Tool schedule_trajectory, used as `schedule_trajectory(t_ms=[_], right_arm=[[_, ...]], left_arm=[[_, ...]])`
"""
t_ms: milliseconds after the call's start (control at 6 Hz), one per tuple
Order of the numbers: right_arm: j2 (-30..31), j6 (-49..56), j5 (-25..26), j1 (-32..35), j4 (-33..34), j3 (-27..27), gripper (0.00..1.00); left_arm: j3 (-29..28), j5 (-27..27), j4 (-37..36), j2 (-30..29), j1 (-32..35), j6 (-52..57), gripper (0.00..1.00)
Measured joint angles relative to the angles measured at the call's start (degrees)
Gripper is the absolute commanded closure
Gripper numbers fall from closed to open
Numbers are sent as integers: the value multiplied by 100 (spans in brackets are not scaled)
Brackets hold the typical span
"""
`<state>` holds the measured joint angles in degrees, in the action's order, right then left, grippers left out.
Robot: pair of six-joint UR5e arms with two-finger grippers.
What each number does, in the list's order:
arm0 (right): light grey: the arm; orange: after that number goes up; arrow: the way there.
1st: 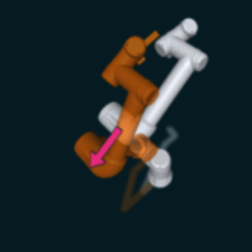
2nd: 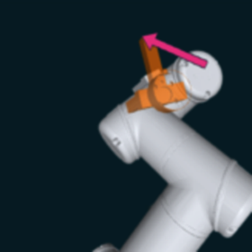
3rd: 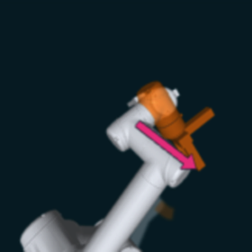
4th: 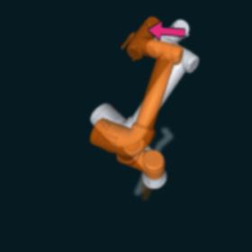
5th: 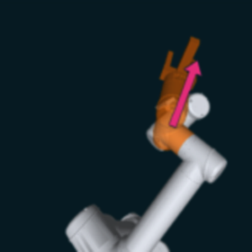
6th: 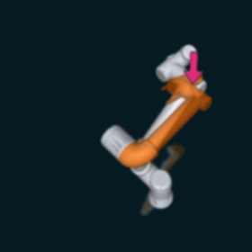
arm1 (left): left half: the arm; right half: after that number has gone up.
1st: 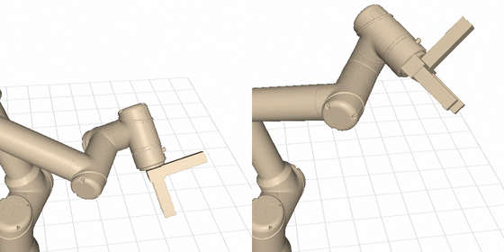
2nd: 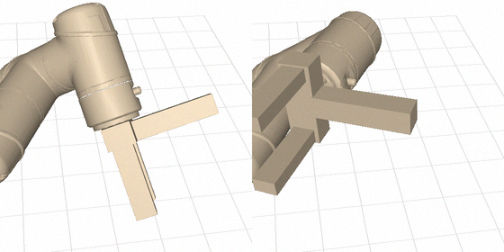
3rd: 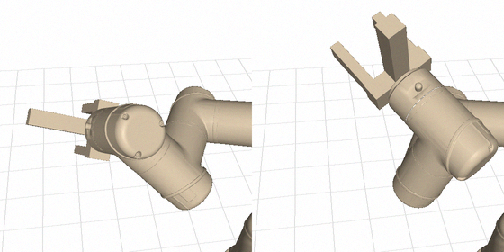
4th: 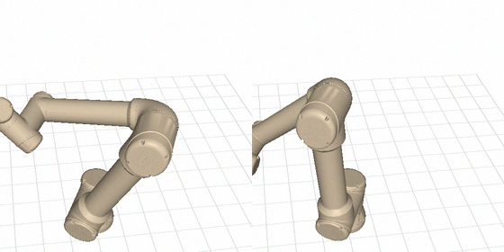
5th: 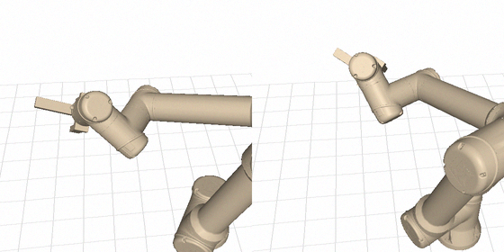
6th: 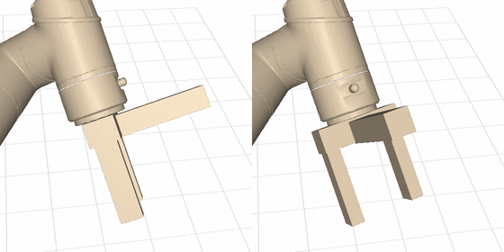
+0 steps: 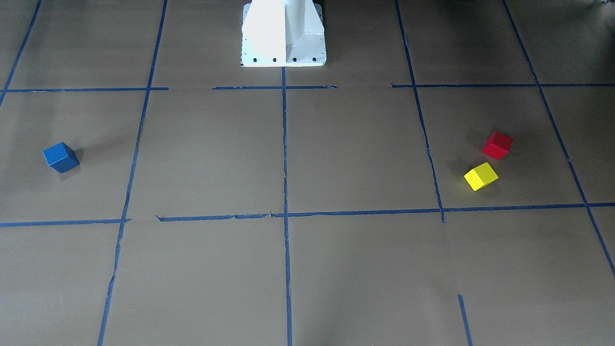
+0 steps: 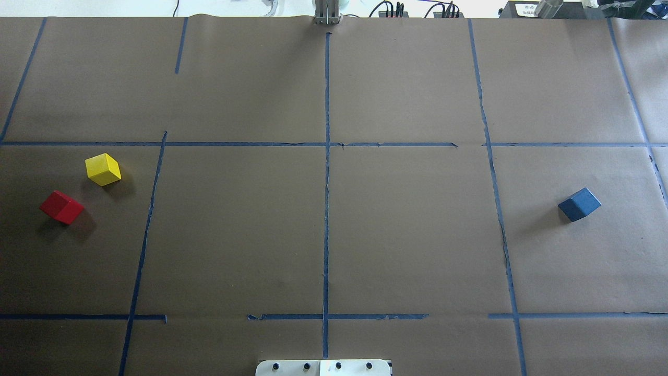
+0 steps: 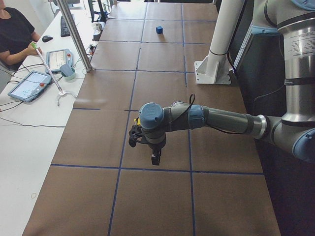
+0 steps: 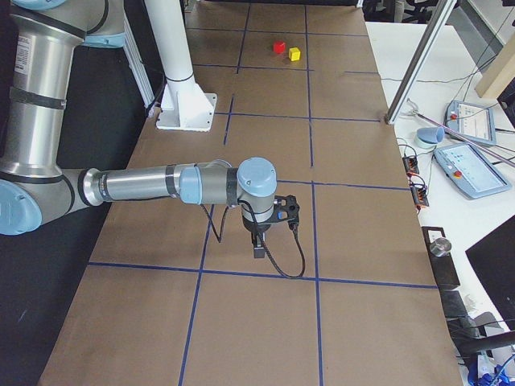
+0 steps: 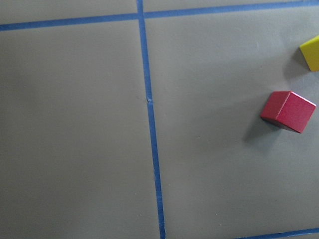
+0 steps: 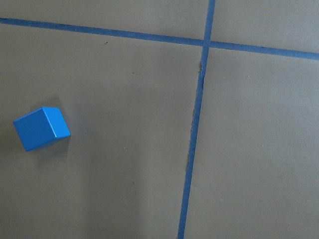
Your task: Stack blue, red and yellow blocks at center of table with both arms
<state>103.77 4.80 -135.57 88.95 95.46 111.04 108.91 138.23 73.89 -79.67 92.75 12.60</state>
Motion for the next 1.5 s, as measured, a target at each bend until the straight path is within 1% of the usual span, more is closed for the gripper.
schedule_trajectory(t_ms=[333, 500, 667, 1000, 1167, 1500], right_arm=[[-3, 22, -7, -63, -45, -17, 0], [0, 38, -11, -81, -184, -20, 0], [13, 36, -27, -89, -334, -20, 0], [21, -4, -125, -159, -429, -20, 0], [13, -28, -167, -301, -563, -18, 0], [-14, -38, -87, -1156, -1305, -39, 0]], left_arm=[[52, -96, 50, -50, 14, -183, 0], [73, -117, 49, -67, 15, -233, 0], [89, -120, 47, -70, 7, -260, 0], [60, -60, 52, -62, -9, -276, 0], [31, -47, 69, -51, -15, -265, 0], [11, -42, 81, -26, -19, -242, 0]])
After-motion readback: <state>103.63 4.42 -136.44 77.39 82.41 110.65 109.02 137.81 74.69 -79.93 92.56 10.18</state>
